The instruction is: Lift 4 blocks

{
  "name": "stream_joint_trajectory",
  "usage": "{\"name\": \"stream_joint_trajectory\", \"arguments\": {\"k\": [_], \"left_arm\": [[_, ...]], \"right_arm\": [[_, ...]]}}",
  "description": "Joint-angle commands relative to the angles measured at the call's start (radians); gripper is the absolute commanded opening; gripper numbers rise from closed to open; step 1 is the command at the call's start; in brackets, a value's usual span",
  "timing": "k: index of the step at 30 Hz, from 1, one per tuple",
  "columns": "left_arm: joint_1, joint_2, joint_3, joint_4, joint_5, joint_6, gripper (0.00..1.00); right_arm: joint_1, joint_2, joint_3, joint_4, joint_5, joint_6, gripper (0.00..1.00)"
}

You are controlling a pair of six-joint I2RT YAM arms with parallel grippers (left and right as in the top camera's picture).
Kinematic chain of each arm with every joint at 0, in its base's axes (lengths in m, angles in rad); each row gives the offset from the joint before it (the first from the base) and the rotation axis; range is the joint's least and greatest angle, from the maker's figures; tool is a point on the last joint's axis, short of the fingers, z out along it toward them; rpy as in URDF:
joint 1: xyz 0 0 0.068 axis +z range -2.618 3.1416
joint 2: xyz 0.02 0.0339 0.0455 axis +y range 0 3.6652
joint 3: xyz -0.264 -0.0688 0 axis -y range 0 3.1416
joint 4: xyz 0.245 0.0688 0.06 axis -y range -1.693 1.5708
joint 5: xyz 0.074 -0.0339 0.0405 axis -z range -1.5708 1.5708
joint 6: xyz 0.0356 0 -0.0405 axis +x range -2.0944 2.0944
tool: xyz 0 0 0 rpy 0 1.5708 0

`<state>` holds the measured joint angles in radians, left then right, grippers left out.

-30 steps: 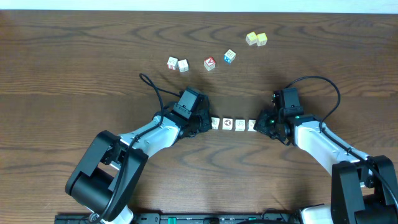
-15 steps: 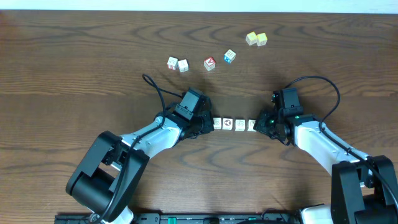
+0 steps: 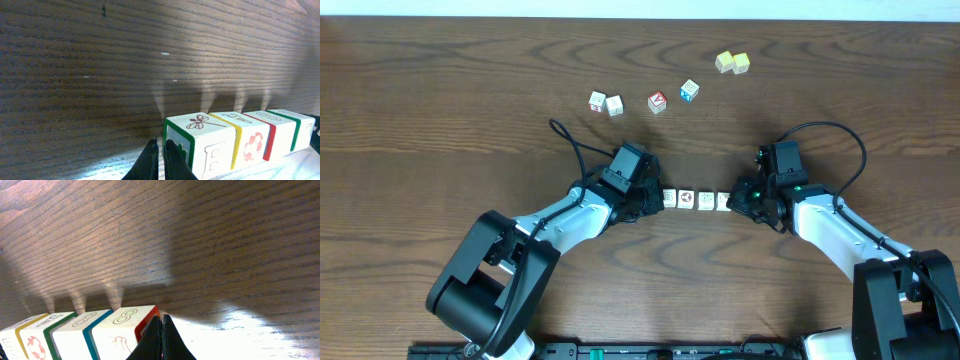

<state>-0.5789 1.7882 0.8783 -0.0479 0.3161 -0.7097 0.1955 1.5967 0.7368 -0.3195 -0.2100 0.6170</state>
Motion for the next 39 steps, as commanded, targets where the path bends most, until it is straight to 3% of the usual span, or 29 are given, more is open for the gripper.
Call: {"name": "stream_joint_trajectory", "arguments": {"k": [1,39], "left_arm": [[-0.002,0.016,-0.006,-0.002,0.005,0.009,0.07],[-0.002,0.016,-0.006,-0.002,0.005,0.009,0.08]], "right_arm": [[0.016,0.003,0.0,0.003,-0.009,-0.012,0.01],[0.05,0.003,0.0,0.033,-0.009,-0.011,0.01]]}}
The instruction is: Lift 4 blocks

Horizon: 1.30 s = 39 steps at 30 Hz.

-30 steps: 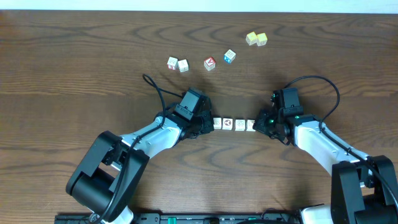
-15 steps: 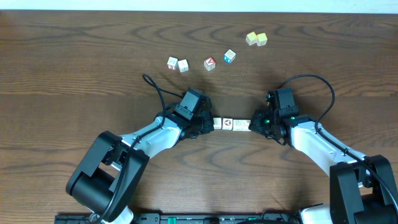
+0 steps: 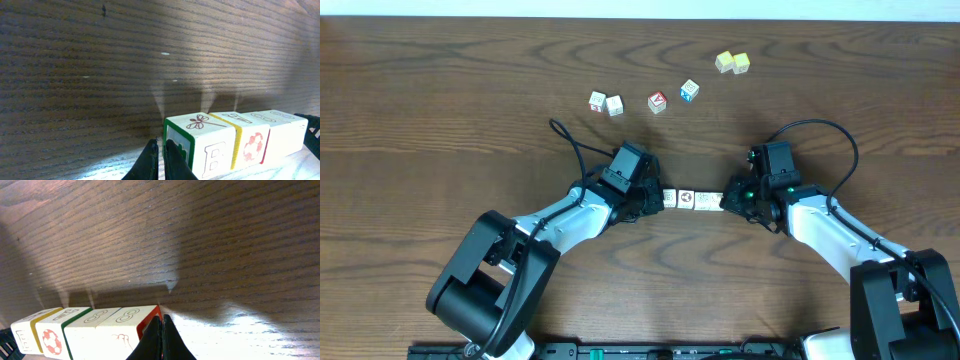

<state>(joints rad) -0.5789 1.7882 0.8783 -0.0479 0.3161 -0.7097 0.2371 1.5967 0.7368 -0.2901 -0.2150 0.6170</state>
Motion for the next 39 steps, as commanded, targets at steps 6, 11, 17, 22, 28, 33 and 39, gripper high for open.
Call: {"name": "stream_joint_trajectory", "arguments": {"k": [6,11,17,22,28,33,39], "left_arm": [[-0.002,0.016,-0.006,-0.002,0.005,0.009,0.08],[-0.002,0.016,-0.006,-0.002,0.005,0.01,0.08],[-0.002,0.016,-0.006,-0.002,0.005,0.009,0.07],[-0.002,0.016,-0.006,-0.002,0.005,0.009,0.07],[-0.002,0.016,-0.006,-0.002,0.005,0.009,0.07],[-0.002,0.016,-0.006,-0.002,0.005,0.009,0.08],[-0.002,0.016,-0.006,-0.002,0.005,0.009,0.07]], "right_arm": [[0.013,0.003,0.0,0.008,-0.003,-0.003,0.01],[0.014,0.003,0.0,0.01,-0.003,0.0,0.01],[0.014,0.003,0.0,0.006,-0.003,0.016,0.01],[0.014,0.003,0.0,0.002,-0.003,0.026,0.01],[0.014,0.003,0.0,-0.009,-0.003,0.053,0.01],[0.014,0.003,0.0,-0.014,-0.004,0.06,0.01],[0.028,0.003,0.0,-0.015,-0.003,0.067,0.01]]}}
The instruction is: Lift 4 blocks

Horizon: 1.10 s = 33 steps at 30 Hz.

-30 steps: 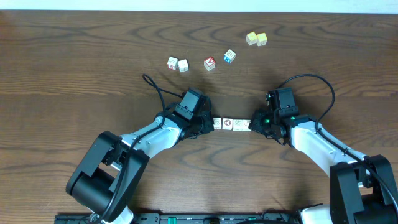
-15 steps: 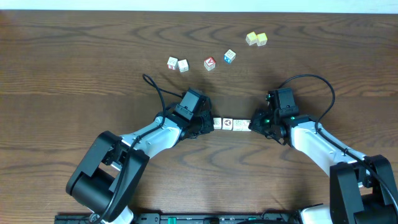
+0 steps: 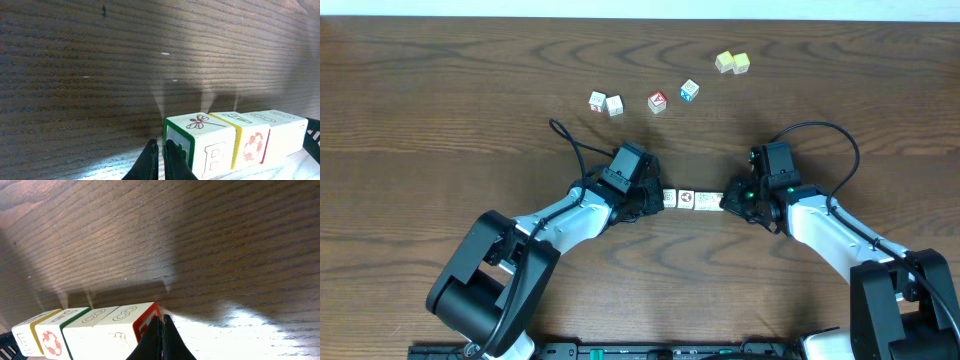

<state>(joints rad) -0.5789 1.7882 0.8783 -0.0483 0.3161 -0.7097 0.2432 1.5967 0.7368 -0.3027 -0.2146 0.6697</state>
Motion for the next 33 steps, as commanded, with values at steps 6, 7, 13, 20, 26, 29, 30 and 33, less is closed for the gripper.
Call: {"name": "stream_joint_trajectory", "arguments": {"k": [6,7,13,20,26,29,30,33], "left_arm": [[-0.002,0.016,-0.006,-0.002,0.005,0.01,0.07],[-0.002,0.016,-0.006,-0.002,0.005,0.01,0.07],[-0.002,0.016,-0.006,-0.002,0.005,0.01,0.07],[0.0,0.016,-0.006,0.001,-0.011,0.039,0.08],[0.0,0.016,-0.006,0.002,-0.117,0.038,0.07],[0.0,0.016,-0.006,0.002,-0.16,0.015,0.07],[0.001,0.016,-0.006,0.002,-0.176,0.014,0.07],[0.005,0.016,-0.006,0.003,-0.201,-0.007,0.07]], "right_arm": [[0.034,0.003,0.0,0.007,0.0,0.014,0.01],[0.034,0.003,0.0,0.007,0.0,0.014,0.01],[0.034,0.003,0.0,0.01,0.004,0.014,0.01],[0.034,0.003,0.0,0.012,0.004,0.014,0.01],[0.034,0.003,0.0,0.012,0.006,0.014,0.01],[0.034,0.003,0.0,0.012,0.008,0.014,0.01],[0.034,0.003,0.0,0.012,0.008,0.013,0.01],[0.034,0.003,0.0,0.012,0.008,0.013,0.01]]}}
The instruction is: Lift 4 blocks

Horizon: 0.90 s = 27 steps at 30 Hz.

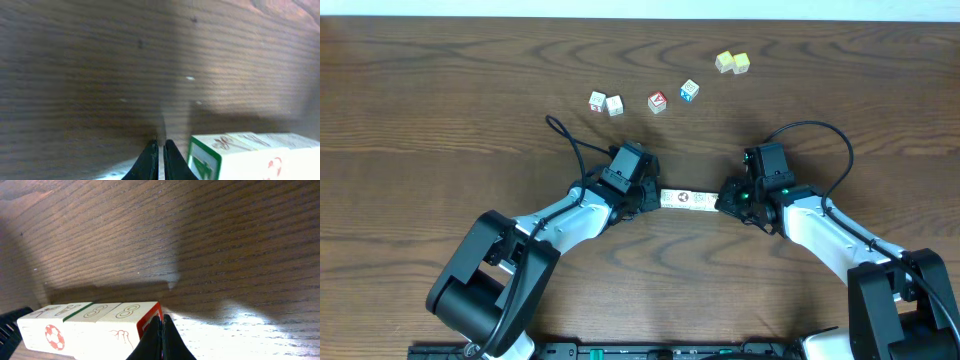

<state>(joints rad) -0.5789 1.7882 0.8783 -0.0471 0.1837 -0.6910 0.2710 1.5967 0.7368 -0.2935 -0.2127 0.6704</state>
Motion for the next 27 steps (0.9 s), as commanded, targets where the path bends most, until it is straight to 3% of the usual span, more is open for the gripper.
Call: {"name": "stream_joint_trajectory", "arguments": {"k": [1,10,27], "left_arm": [[0.006,0.016,-0.006,0.005,-0.068,-0.026,0.07],[0.006,0.016,-0.006,0.04,0.038,0.01,0.07],[-0.008,0.016,-0.006,0.026,0.071,0.017,0.07]], "right_arm": [[0.006,0.003,0.0,0.003,0.006,0.013,0.01],[0.006,0.003,0.0,0.01,0.015,0.008,0.01],[0.006,0.003,0.0,0.021,0.017,0.005,0.01]]}}
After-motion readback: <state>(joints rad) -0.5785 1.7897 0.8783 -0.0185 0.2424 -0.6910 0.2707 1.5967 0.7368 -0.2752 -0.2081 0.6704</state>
